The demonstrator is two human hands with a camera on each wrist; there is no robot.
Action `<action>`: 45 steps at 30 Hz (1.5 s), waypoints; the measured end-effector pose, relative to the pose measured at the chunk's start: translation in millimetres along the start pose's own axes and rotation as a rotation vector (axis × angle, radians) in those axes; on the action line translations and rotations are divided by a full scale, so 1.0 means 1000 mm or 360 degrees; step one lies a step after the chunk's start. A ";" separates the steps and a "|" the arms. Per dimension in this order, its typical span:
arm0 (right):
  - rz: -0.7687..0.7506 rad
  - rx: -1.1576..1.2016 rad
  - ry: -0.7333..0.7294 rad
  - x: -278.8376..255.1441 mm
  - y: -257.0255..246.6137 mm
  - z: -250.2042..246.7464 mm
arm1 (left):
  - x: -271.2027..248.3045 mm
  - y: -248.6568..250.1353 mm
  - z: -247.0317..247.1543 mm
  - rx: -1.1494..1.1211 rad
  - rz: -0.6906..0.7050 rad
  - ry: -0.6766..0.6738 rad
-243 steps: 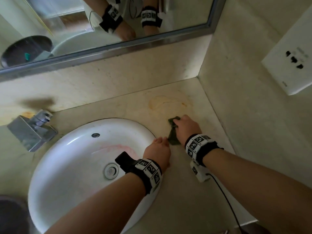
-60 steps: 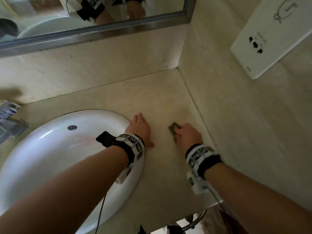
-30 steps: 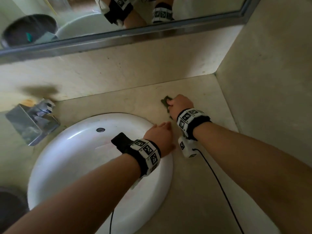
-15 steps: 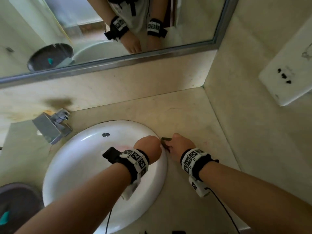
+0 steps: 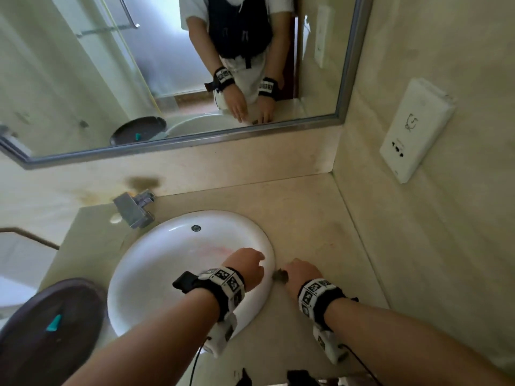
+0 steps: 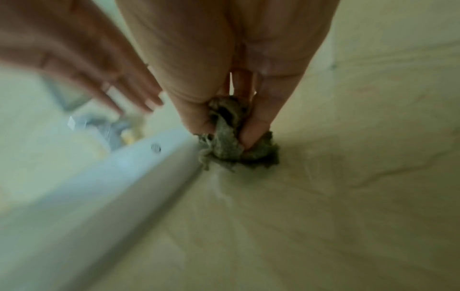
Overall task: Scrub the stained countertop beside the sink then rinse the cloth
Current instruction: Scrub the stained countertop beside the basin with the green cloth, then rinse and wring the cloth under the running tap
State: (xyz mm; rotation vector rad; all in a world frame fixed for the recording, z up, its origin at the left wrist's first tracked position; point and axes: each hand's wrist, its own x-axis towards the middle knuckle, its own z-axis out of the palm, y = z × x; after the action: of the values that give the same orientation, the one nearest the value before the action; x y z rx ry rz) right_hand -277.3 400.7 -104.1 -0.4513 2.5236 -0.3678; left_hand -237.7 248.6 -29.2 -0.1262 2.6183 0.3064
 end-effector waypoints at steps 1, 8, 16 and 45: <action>-0.0003 0.0118 -0.0033 -0.009 -0.010 -0.014 | -0.005 -0.006 -0.001 -0.0062 -0.0009 0.0051; -0.0148 0.1162 0.0085 -0.008 -0.089 -0.041 | -0.032 -0.066 -0.009 -0.0748 -0.0150 0.0315; -0.0302 0.1691 -0.0082 0.015 -0.196 -0.034 | -0.059 -0.161 -0.033 -0.1713 -0.0092 0.0491; -0.0240 0.1399 -0.0415 0.061 -0.272 0.002 | -0.048 -0.259 -0.036 -0.2321 -0.0444 0.0422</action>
State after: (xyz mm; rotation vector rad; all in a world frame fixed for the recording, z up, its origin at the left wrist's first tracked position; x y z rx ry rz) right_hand -259.3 130.1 -39.7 -0.2998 1.8373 -1.2971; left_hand -175.0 -9.4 -25.4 -1.0165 1.9806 2.0746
